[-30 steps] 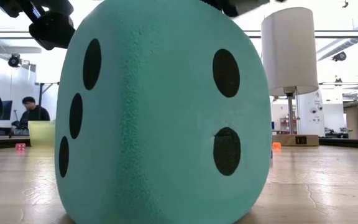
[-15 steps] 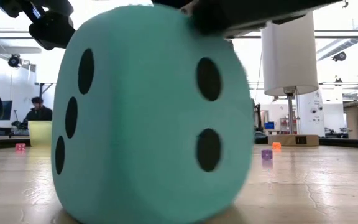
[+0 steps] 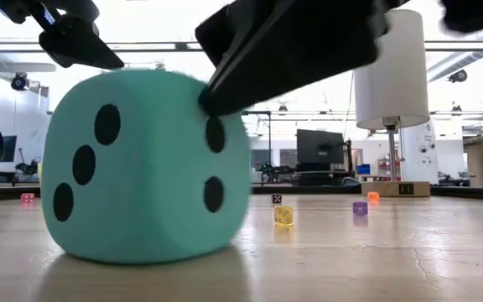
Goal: Pick & Place Dice
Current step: Put the blue large die into the yellow container
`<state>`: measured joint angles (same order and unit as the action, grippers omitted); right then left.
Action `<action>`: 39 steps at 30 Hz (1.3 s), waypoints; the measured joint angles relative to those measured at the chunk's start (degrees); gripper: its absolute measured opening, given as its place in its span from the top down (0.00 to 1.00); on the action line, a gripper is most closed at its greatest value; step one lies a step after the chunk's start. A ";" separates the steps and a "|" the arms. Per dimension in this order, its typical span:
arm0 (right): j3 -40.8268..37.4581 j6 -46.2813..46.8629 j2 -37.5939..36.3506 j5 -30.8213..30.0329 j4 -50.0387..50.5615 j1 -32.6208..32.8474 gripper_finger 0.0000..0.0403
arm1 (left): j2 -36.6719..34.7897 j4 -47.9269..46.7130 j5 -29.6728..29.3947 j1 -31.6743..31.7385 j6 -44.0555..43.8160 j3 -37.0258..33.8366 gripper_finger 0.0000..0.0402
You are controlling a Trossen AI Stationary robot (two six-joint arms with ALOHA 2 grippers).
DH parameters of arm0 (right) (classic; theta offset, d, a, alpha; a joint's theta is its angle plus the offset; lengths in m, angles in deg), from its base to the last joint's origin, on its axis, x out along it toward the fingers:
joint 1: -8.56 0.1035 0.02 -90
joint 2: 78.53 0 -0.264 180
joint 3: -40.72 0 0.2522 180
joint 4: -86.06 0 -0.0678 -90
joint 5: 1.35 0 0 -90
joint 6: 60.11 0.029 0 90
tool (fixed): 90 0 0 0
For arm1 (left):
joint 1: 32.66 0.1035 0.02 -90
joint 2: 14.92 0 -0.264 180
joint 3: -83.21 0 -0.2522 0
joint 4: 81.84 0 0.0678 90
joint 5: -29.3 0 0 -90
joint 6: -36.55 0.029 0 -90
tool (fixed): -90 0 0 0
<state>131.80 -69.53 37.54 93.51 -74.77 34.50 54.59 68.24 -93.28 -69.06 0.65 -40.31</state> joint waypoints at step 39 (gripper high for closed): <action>-3.35 -2.92 -7.89 -0.24 1.66 2.77 0.93 | -0.04 -0.37 -0.46 0.00 0.09 -0.02 0.02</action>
<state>128.45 -72.45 29.65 93.27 -73.11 37.28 54.55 67.87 -93.74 -69.06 0.74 -40.33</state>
